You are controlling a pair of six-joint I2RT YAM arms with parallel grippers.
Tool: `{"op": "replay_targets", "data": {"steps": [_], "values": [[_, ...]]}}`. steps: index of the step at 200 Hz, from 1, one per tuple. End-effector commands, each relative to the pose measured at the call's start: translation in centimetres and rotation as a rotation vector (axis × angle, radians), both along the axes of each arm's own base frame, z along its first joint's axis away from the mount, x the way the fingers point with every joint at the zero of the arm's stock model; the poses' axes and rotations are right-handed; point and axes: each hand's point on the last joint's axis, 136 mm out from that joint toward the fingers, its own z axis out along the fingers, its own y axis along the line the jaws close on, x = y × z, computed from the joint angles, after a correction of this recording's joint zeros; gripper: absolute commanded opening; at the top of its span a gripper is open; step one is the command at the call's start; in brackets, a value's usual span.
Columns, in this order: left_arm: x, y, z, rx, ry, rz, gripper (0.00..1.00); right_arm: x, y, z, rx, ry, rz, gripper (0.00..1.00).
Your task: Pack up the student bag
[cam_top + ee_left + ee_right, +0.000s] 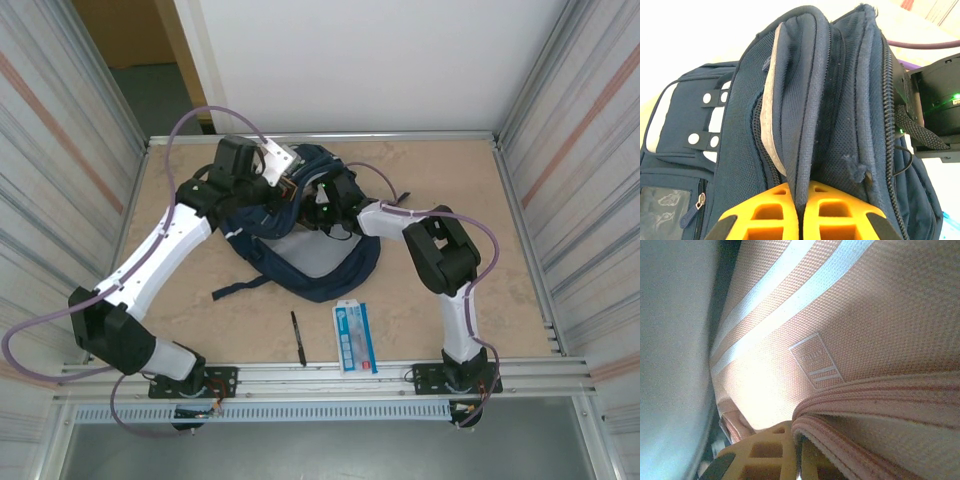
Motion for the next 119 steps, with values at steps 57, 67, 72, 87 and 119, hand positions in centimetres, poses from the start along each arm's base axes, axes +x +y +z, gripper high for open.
{"op": "replay_targets", "data": {"steps": [57, 67, 72, 87, 119], "values": [[-2.2, -1.6, 5.2, -0.136, -0.129, -0.172, 0.00, 1.6, 0.9, 2.7, -0.035, -0.200, 0.237, 0.10], [-2.2, -1.6, 4.9, -0.126, -0.123, -0.171, 0.00, 2.1, 0.6, 2.2, -0.058, -0.218, 0.242, 0.15], [-2.2, -1.5, 4.8, -0.121, -0.121, -0.166, 0.00, 2.2, 0.3, 1.8, -0.062, -0.210, 0.238, 0.22], [-1.9, -1.2, 4.6, -0.114, -0.124, -0.141, 0.00, 2.5, -0.6, 1.6, -0.033, -0.206, 0.211, 0.40], [-0.7, -0.3, 3.5, -0.081, -0.127, -0.060, 0.00, 2.5, -3.2, 2.6, -0.017, -0.228, 0.107, 0.48]]}}
